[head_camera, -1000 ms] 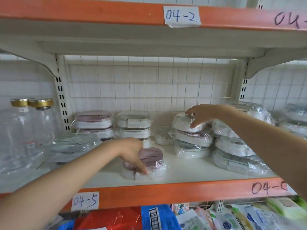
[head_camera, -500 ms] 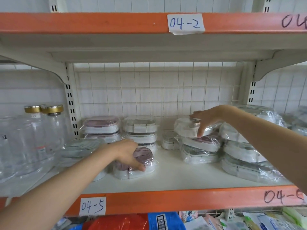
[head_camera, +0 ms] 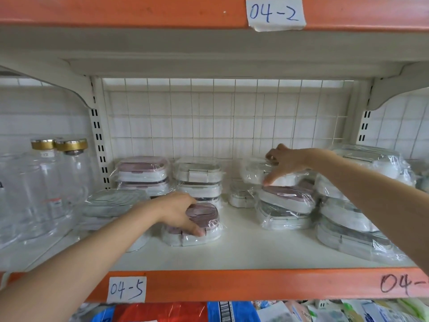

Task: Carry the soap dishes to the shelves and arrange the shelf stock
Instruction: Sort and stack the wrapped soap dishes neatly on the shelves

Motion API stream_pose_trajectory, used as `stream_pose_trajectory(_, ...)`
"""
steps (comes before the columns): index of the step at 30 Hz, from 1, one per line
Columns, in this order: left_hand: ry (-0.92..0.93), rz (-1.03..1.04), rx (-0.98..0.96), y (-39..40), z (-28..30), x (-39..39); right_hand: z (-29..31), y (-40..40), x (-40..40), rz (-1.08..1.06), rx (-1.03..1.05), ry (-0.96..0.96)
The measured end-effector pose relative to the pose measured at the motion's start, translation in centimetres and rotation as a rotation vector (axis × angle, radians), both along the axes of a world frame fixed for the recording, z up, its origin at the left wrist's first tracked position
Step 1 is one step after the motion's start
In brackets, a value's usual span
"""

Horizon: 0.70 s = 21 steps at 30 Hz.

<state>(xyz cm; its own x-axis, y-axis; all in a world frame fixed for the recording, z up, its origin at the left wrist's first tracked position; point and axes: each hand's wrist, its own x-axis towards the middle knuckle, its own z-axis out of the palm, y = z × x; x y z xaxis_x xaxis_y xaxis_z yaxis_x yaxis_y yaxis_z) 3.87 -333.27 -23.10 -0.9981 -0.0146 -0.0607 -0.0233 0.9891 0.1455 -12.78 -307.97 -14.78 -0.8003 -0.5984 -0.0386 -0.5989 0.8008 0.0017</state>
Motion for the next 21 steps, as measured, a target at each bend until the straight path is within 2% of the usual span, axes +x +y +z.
stream_pose_trajectory(3,-0.008,0.002,0.002,0.0,0.0,-0.1,0.7,-1.6,0.8,0.001,-0.155,-0.008)
stream_pose_trajectory(9,-0.007,0.018,0.005,0.1,-0.1,0.3,1.7,-8.3,2.2,0.121,-0.249,0.097)
stream_pose_trajectory(16,0.029,0.001,-0.027,-0.1,-0.5,0.8,0.9,-16.6,2.3,0.226,-0.242,0.106)
stream_pose_trajectory(21,0.02,0.003,0.015,-0.3,-0.5,0.7,1.3,-16.2,2.2,0.201,-0.19,0.027)
